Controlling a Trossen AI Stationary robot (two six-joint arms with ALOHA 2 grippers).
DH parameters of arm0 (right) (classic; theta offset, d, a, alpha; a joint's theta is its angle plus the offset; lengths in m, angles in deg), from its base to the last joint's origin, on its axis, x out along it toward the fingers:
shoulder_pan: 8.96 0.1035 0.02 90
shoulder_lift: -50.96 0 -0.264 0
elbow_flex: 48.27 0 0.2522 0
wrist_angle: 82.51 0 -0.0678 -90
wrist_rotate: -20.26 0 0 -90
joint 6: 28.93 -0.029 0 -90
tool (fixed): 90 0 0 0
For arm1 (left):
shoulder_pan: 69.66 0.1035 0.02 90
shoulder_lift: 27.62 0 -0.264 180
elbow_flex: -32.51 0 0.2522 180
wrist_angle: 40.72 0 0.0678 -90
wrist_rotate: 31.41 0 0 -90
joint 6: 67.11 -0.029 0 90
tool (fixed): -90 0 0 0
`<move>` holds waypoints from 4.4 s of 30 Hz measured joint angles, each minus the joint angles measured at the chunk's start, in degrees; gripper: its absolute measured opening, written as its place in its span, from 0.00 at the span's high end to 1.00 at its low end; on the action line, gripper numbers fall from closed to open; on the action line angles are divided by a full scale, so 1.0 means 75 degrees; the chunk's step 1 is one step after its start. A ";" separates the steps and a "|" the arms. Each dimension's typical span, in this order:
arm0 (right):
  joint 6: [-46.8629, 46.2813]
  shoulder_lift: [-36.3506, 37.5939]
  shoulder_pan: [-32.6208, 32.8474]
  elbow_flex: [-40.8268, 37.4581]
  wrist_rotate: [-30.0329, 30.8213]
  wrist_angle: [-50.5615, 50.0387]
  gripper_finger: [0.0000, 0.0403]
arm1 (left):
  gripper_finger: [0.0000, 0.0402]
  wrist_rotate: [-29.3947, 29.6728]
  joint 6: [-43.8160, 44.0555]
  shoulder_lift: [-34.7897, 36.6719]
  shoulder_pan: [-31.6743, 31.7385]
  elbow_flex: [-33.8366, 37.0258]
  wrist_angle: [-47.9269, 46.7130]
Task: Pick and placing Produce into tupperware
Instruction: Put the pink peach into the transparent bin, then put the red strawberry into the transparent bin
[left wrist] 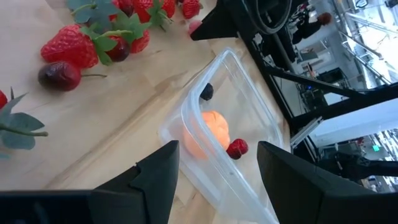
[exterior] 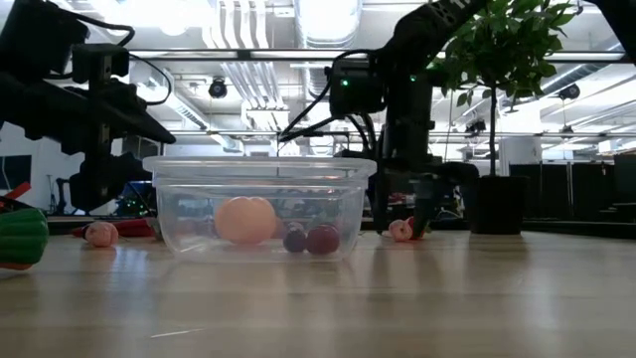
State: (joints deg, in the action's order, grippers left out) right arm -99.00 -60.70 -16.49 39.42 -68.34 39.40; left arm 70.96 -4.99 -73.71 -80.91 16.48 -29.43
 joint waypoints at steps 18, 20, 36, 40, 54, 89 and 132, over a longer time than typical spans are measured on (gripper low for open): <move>0.0091 0.0000 0.0003 -0.0047 0.0471 -0.0020 0.57 | 0.50 0.0002 -0.0005 -0.0005 0.0000 0.0000 -0.0003; 0.0088 0.0000 0.0008 -0.0055 0.0393 -0.0015 0.60 | 0.50 0.0002 -0.0005 -0.0008 0.0000 0.0000 -0.0003; 0.0663 0.0628 0.1195 0.0849 0.0632 0.0151 0.75 | 0.50 0.0001 0.0062 0.0002 0.0000 0.0000 0.0009; 0.1194 0.0871 0.1700 0.1420 0.0632 0.0390 0.74 | 0.50 -0.0001 0.0065 0.0006 0.0000 0.0000 0.0016; 0.1865 0.0230 0.2224 0.1728 0.0651 0.1159 0.48 | 0.50 0.0002 0.0071 0.0013 -0.0003 0.0000 0.0091; 0.1026 0.0766 -0.0867 -0.0897 0.0204 -0.0037 0.42 | 0.50 0.0053 0.0062 -0.0151 0.0003 0.0000 0.0194; 0.1807 0.1074 -0.0242 -0.0694 -0.0036 0.0726 0.66 | 0.50 0.0061 0.0063 -0.0151 0.0004 0.0000 0.0198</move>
State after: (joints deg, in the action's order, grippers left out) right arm -85.44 -52.64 -18.31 34.22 -68.60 44.84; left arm 71.41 -4.51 -74.84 -80.87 16.48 -27.94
